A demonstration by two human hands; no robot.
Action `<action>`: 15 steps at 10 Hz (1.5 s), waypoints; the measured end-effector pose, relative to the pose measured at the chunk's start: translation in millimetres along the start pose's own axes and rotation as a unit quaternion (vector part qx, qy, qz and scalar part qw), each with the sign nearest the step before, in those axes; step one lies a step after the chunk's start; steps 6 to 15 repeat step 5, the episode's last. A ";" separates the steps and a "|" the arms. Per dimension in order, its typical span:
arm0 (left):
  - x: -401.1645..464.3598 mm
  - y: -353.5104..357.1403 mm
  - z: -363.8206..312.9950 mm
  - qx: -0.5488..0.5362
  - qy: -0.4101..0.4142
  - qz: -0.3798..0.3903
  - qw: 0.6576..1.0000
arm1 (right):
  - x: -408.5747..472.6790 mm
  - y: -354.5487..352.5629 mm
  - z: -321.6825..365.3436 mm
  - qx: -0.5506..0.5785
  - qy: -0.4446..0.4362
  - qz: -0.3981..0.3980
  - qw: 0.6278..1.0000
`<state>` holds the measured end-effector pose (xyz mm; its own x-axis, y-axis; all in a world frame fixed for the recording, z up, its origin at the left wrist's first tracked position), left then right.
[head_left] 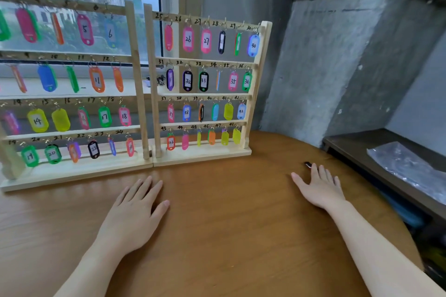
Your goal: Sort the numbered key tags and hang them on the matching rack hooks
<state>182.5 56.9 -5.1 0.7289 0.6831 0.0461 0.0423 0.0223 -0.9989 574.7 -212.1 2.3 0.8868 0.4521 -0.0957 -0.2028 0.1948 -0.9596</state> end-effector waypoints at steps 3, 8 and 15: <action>-2.6 -4.5 -2.4 0.003 -0.002 0.006 1.000 | 7.5 -7.7 -9.7 0.009 0.043 -0.010 0.999; -1.4 -4.1 -3.1 0.016 0.008 0.017 1.000 | 12.1 -8.6 -11.1 0.015 0.051 -0.032 0.998; -1.4 -4.1 -3.1 0.016 0.008 0.017 1.000 | 12.1 -8.6 -11.1 0.015 0.051 -0.032 0.998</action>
Point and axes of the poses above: each hand's wrist, its own x-axis towards the middle knuckle, its own y-axis out of the palm, z = x × y, the point moved 7 cm from there along x, towards the middle knuckle, and after that the axes turned 9 degrees about x, right-handed, at the moved point
